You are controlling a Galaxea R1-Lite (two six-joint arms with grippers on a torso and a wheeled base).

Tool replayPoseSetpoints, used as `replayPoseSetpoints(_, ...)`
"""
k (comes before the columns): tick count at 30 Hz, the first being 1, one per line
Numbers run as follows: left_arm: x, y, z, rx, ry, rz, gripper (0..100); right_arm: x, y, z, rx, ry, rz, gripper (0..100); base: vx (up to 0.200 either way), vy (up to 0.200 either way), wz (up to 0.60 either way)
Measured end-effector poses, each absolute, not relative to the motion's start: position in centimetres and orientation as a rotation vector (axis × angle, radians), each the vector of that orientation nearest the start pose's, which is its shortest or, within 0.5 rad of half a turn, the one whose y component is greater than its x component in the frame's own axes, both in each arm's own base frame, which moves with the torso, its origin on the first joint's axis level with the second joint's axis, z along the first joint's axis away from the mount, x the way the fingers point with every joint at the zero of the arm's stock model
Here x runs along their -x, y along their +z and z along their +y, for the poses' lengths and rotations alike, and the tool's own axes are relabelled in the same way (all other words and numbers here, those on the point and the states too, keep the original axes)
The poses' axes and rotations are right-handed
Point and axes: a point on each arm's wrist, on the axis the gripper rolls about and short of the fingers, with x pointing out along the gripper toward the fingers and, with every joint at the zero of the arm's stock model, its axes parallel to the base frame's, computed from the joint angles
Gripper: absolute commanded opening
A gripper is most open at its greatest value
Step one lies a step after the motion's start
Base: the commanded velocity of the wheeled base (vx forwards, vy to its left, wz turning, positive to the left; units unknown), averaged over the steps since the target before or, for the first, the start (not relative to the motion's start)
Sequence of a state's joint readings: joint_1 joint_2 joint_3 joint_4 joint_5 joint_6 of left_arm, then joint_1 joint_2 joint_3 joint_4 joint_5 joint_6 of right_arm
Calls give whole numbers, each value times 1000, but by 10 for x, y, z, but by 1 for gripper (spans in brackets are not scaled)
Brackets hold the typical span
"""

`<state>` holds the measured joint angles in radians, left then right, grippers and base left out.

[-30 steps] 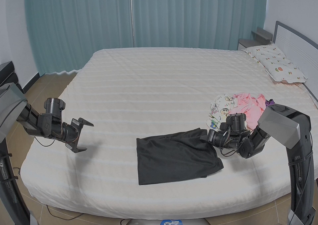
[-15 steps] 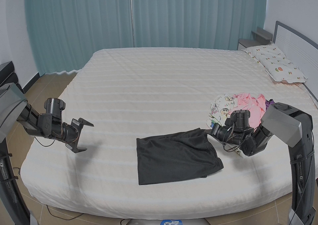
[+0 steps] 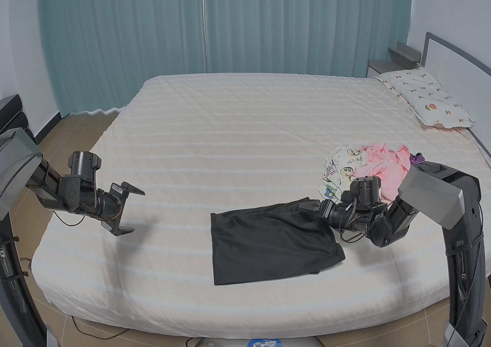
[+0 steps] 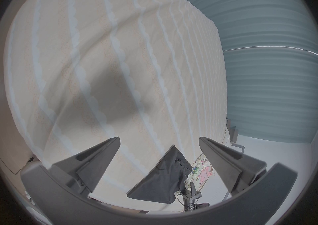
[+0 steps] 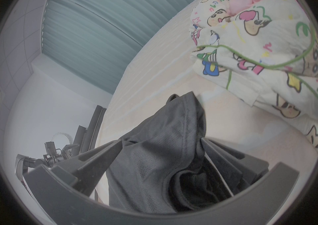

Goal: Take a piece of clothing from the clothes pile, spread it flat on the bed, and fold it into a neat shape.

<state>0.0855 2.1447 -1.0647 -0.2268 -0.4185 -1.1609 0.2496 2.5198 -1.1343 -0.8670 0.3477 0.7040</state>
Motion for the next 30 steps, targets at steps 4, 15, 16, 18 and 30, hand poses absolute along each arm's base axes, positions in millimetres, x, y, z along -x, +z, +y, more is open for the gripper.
replayPoseSetpoints(4, -377, 58, 23, 1292, 209, 933, 100, -423, -36, 117, -693, 362, 747, 0, 0, 0, 0)
replayPoseSetpoints(15, -378, 58, 23, 1291, 208, 932, 100, -429, -33, 116, -699, 349, 737, 0, 0, 0, 0)
replayPoseSetpoints(16, -378, 57, 23, 1292, 209, 933, 100, -429, -33, 116, -699, 350, 734, 0, 0, 0, 0)
replayPoseSetpoints(18, -378, 57, 23, 1292, 209, 933, 100, -430, -32, 115, -700, 351, 725, 0, 0, 0, 0)
replayPoseSetpoints(30, -378, 57, 23, 1291, 209, 933, 100, -443, -21, 106, -740, 333, 649, 0, 0, 0, 0)
